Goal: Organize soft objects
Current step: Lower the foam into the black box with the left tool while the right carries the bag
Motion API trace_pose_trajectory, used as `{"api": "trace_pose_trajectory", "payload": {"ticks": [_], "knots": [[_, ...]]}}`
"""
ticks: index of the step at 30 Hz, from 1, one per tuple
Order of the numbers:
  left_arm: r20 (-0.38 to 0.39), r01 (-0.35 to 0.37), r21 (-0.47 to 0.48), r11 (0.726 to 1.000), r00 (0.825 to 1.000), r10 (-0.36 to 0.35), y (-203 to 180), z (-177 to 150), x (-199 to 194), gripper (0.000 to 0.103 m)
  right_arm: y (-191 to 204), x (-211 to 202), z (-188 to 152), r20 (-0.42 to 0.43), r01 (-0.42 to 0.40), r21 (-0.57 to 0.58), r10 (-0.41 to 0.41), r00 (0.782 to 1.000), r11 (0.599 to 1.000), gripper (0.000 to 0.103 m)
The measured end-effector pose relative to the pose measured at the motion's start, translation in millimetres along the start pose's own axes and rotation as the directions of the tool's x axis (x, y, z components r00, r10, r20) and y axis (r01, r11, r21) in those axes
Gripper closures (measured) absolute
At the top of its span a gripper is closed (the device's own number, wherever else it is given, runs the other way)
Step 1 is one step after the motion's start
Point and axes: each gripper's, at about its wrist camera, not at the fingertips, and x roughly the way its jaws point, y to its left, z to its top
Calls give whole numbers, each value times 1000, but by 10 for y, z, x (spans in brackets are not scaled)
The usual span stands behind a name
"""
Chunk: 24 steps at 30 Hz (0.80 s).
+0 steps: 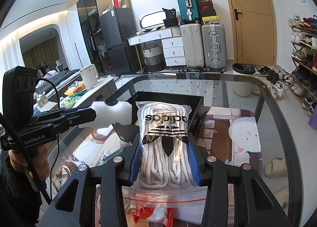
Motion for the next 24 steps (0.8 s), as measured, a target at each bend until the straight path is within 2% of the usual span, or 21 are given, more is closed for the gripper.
{"api": "trace_pose_trajectory", "payload": {"ticks": [13,24], "knots": [[28,-27,-24,999,999,28,138,151,174,83,67,222,238,-7,-12,-19,12,1000,1000,61],[4,-46,-36,998,999,46,219,171,396,83,89,414,312,-36,-15,-25,14,999,1000,61]]}}
